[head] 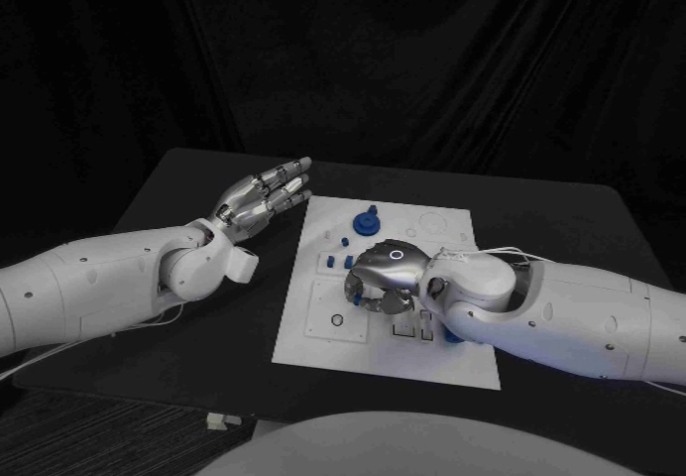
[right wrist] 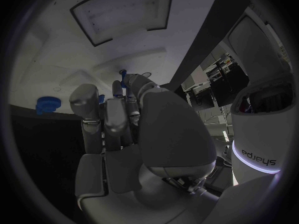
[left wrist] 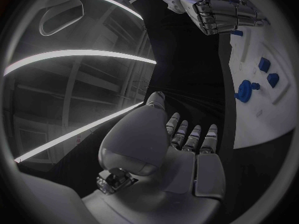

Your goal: Assemble the parts on the task board

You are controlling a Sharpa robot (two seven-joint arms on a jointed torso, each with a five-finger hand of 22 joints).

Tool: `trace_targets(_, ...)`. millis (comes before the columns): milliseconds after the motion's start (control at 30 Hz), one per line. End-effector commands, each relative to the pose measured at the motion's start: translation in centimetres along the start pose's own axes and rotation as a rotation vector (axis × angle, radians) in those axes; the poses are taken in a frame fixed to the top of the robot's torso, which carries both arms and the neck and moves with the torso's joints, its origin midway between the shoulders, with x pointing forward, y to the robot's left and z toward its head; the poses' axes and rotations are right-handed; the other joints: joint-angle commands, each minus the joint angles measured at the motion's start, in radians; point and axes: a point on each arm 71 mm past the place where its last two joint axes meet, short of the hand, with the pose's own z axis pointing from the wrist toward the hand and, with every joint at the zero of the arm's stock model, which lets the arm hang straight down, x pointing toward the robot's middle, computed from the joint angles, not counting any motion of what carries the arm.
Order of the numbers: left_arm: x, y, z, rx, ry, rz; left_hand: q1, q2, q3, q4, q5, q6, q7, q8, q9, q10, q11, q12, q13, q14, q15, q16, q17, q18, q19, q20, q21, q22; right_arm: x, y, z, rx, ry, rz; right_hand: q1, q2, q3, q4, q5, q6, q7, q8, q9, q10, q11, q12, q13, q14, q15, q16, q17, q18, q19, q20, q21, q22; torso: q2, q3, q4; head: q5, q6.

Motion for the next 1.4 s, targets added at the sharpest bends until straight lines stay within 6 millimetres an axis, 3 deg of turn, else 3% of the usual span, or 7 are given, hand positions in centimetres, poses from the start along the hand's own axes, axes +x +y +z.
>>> trace_targets(33,0.19,-0.85,0.01,0.131,0.011,-0.018,0.009,-0.002,0.008,0.0,0.004,-0.001,0.009,-0.002,0.001,-0.006,0.001,-0.006,0.0,0.0,0.007,0.006,0.001,0.014,0.001,0.006,0.003,0.0,0.0,0.04,0.04,0.003,-0.018,-0.027,0.009,0.001,0.001,-0.002,0.001,-0.001,0.005,-0.006,-0.001,0.015,-0.007,0.002,0.001,-0.002,0.006,-0.006,-0.002,0.013,0.0,0.005,-0.005,0.111,0.0,-0.0001,0.0001,0.0,0.0)
trace_targets(1133,0.18,-0.67,0.0,0.12,0.014,-0.022,0.012,-0.001,0.01,-0.001,0.004,0.001,0.013,-0.001,0.002,-0.007,0.0,-0.006,0.0,0.0,0.008,0.006,0.001,0.013,0.001,0.006,0.003,0.001,0.7,0.28,0.05,0.002,0.002,-0.02,0.008,0.0,0.002,-0.005,-0.005,-0.001,0.007,-0.011,-0.004,0.014,-0.006,0.002,0.002,-0.003,0.007,-0.007,-0.003,0.014,-0.003,0.006,-0.007,0.11,0.0,-0.0003,-0.0001,0.007,0.0)
trace_targets(1300,0.15,-0.65,0.0,0.118,0.014,-0.021,0.013,0.0,0.01,-0.001,0.004,0.004,0.015,-0.001,0.002,-0.007,0.0,-0.006,0.0,0.0,0.008,0.006,0.001,0.013,0.002,0.006,0.003,0.002,0.84,0.18,-0.04,0.009,0.015,-0.019,-0.001,0.001,0.001,-0.008,-0.041,-0.02,0.01,-0.034,-0.014,0.002,-0.004,0.0,0.006,-0.01,0.011,-0.015,-0.012,0.016,-0.012,0.009,-0.019,0.107,0.0,-0.0001,0.0001,0.007,0.0)
trace_targets(1400,0.15,-0.64,0.01,0.117,0.014,-0.022,0.013,0.0,0.01,-0.001,0.004,0.004,0.015,-0.001,0.002,-0.007,0.0,-0.006,0.0,0.0,0.008,0.006,0.001,0.013,0.002,0.006,0.003,0.002,0.91,0.11,-0.07,0.018,0.025,-0.019,-0.019,-0.004,-0.002,-0.003,-0.072,-0.071,0.005,-0.074,-0.03,-0.04,-0.001,-0.011,0.006,-0.026,0.011,-0.034,-0.034,0.023,-0.034,0.012,-0.062,0.096,0.0,-0.0001,0.0001,0.006,0.0)
